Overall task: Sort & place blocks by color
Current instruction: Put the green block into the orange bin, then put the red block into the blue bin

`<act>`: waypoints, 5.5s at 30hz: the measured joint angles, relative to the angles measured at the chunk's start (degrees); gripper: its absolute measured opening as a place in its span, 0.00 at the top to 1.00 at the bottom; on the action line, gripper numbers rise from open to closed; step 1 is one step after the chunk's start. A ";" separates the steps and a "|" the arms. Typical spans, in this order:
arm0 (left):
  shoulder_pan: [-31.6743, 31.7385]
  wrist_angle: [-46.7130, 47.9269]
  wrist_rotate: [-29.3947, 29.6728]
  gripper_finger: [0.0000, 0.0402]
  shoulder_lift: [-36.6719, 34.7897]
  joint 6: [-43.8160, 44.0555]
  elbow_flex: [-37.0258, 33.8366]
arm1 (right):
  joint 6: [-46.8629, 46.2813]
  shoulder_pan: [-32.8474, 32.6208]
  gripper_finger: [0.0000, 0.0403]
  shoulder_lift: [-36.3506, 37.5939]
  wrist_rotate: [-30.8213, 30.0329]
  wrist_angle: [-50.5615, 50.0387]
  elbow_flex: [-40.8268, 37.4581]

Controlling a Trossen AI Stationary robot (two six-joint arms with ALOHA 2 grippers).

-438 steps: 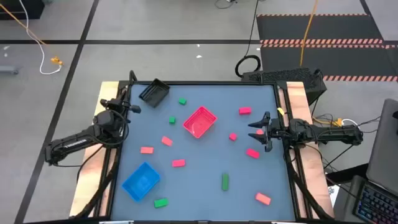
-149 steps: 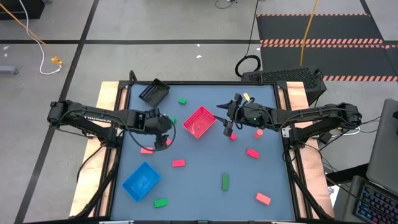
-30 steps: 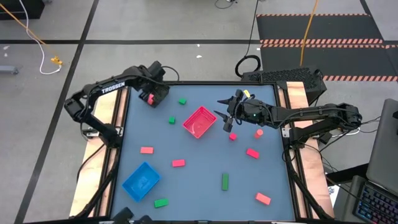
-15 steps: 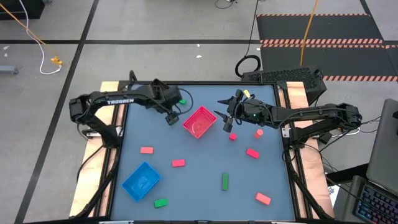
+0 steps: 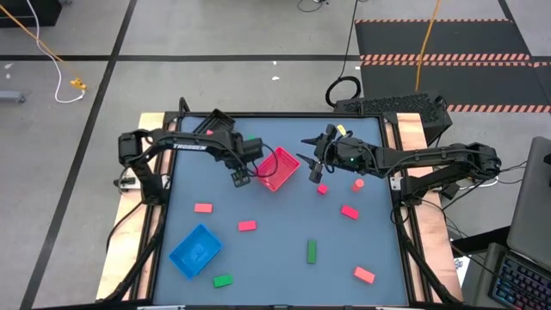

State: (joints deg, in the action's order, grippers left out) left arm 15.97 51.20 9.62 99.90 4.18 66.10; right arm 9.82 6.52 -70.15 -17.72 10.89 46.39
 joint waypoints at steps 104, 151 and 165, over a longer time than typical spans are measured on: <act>-4.85 -7.11 15.76 0.68 -1.24 -14.38 -2.91 | -0.06 0.13 0.48 0.00 -0.04 -0.89 0.00; -8.61 -14.82 4.64 0.12 -0.69 -6.33 8.97 | 0.55 0.13 0.48 0.02 -0.15 -2.32 0.00; -17.66 0.98 -4.67 0.23 -1.38 6.43 8.97 | 1.47 0.13 0.48 0.31 -0.17 -3.04 0.00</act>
State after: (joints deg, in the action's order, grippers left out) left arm -1.69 52.18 4.95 98.52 10.61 75.07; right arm 11.29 6.66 -69.84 -17.89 7.86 46.39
